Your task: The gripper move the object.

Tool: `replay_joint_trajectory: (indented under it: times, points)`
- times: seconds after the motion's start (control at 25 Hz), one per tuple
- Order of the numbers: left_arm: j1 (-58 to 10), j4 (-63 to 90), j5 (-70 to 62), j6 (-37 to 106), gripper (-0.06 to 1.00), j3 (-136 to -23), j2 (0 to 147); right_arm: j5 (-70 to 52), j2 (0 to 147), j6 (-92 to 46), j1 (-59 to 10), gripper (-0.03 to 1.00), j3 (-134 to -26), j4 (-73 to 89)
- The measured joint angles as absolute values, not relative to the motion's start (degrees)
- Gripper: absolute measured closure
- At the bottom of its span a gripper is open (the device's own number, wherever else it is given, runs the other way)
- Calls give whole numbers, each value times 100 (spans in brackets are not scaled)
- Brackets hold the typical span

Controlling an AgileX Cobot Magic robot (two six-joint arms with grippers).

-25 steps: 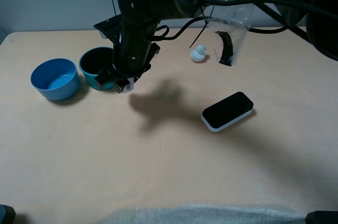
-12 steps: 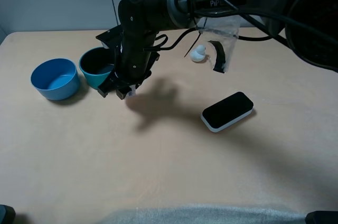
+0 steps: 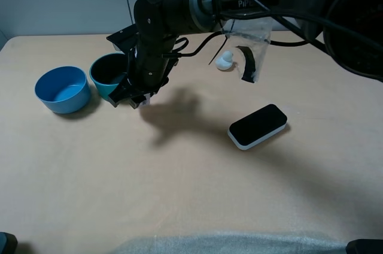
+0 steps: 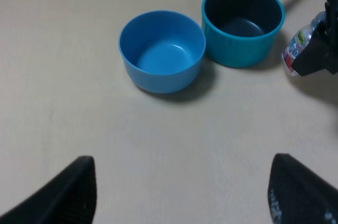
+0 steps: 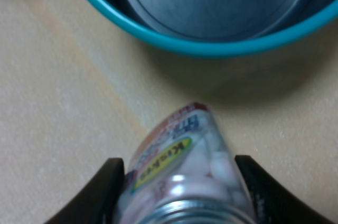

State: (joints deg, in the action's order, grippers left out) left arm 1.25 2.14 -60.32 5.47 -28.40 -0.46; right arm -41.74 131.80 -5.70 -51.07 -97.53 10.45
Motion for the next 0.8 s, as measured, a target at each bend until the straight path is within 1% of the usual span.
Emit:
replay_joint_trajectory:
  times: [0.8]
  points:
    - [125, 214, -6032, 547, 20, -2840, -46, -4192, 13388, -577, -5107, 64, -9753, 1045]
